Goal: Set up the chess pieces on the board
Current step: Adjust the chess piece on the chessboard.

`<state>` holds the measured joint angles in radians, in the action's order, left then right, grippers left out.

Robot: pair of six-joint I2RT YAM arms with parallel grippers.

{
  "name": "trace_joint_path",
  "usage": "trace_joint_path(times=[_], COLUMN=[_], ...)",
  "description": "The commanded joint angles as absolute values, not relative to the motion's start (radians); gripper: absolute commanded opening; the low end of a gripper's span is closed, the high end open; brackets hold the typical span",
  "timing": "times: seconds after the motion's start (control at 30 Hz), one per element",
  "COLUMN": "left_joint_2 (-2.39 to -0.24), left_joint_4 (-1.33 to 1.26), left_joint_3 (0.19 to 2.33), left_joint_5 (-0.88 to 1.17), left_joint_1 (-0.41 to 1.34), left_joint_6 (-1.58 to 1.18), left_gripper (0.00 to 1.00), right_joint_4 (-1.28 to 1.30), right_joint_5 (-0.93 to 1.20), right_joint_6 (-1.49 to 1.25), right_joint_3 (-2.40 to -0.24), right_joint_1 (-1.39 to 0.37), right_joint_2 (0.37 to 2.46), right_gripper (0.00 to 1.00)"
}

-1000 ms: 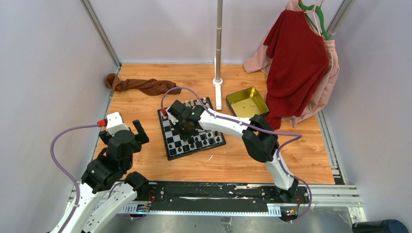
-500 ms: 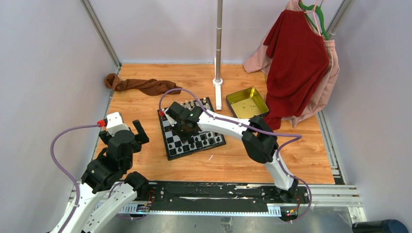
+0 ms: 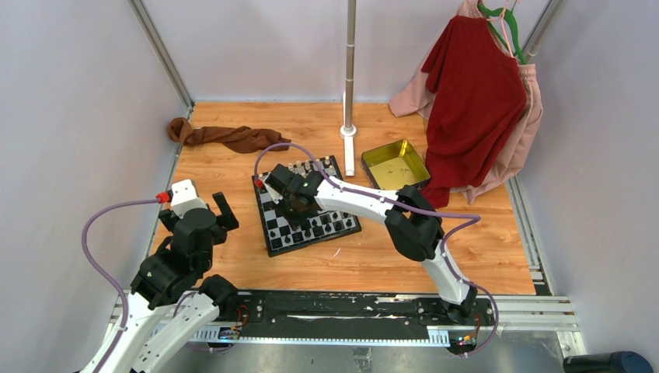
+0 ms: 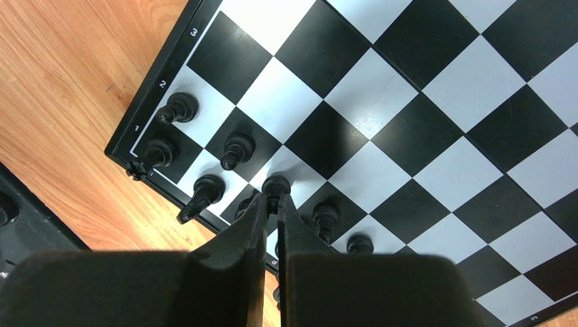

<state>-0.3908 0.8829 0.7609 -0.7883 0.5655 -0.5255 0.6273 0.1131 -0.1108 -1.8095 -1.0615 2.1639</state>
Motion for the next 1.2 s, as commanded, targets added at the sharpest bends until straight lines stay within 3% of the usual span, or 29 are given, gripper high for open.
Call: trace_joint_path(times=[0.0,0.3,0.53,0.73,1.17], left_joint_2=[-0.390,-0.389,-0.393,-0.393,-0.394], left_joint_4=[0.861,0.859,0.857,0.857,0.857], left_joint_3=[0.752,0.752,0.752,0.752,0.752], left_joint_5=[-0.790,-0.788,-0.785,-0.785,-0.787], left_joint_1=[0.572,0.572,0.572,0.572,0.572], left_joint_6=[-0.513,-0.511,-0.511,-0.511,-0.510], left_gripper=[1.00,1.00,1.00,1.00,1.00], right_joint_4=[0.661,0.656,0.655,0.656,0.674], right_joint_5=[0.126,0.126,0.126,0.131,0.131], right_joint_6=[-0.094,-0.096,-0.099,-0.095,-0.091], right_joint_3=[-1.838,-1.834,-1.831,-1.843,-1.877], right_joint_1=[-1.074,-1.074,-1.074,-1.074,-1.073], right_joint_2=[2.195,2.198,2.195,2.194,2.178], right_gripper=[0.00,0.00,0.17,0.26,0.27])
